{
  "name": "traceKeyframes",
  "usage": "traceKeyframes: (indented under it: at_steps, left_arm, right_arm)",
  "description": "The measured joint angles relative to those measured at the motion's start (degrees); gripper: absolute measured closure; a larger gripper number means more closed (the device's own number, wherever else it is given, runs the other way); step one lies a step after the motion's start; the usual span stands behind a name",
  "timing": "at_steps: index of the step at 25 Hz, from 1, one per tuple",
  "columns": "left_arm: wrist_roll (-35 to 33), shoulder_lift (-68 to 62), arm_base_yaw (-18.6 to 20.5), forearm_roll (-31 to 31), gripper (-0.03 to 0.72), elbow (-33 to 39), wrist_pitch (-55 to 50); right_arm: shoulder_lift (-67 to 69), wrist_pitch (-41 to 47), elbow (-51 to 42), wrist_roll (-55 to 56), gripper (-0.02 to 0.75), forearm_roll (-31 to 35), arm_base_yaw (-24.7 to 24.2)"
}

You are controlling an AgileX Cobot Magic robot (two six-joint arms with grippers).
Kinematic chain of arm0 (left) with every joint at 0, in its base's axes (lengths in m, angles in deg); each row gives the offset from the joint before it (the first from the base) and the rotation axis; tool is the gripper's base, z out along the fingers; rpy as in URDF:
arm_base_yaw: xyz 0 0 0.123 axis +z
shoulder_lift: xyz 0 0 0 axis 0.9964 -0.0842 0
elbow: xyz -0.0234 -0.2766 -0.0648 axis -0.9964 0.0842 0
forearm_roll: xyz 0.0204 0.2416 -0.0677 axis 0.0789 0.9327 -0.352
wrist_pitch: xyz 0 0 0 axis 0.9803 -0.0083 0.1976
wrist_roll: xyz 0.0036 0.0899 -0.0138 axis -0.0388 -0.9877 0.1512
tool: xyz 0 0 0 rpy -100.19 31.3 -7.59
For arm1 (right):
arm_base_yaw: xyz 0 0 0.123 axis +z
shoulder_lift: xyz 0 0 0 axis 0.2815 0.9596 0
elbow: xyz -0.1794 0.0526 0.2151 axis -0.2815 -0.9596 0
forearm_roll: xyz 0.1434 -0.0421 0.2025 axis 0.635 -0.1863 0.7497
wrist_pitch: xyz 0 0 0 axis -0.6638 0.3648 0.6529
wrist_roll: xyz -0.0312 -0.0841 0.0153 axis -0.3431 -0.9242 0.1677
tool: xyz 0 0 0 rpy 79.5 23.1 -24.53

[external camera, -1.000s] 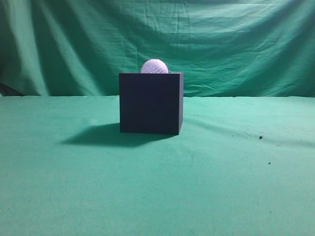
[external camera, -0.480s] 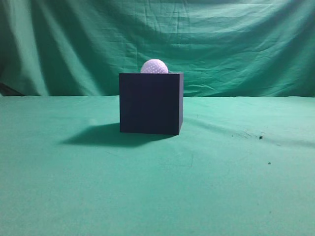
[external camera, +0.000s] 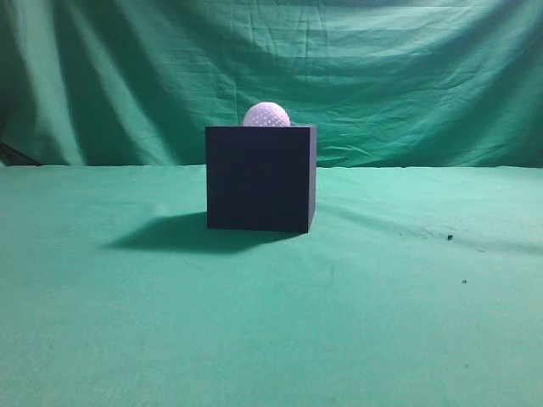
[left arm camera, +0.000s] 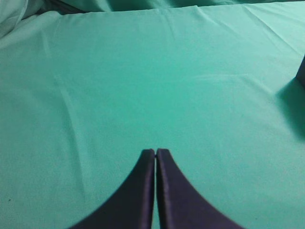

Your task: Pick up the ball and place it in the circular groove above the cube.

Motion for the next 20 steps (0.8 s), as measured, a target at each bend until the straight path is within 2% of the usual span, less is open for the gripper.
traceKeyframes:
  at_steps: [5,11,15,20]
  left_arm:
    - [0.00,0.00,0.00,0.00,0.688,0.00,0.00]
    - [0.00,0.00,0.00,0.00,0.688,0.00,0.00]
    - [0.00,0.00,0.00,0.00,0.688,0.00,0.00]
    - [0.00,0.00,0.00,0.00,0.688,0.00,0.00]
  right_arm:
    - [-9.74,-7.97,-12.04,-0.27,0.738,-0.72,-8.77]
    - [-18.54,-9.64,-22.89,-0.27,0.738,-1.09,-16.05]
    - [-19.07,-10.33,-27.56,-0.05,0.738,-0.96,-19.21]
    - [-19.07,-9.95,-28.61,-0.05,0.738,-0.12,-20.01]
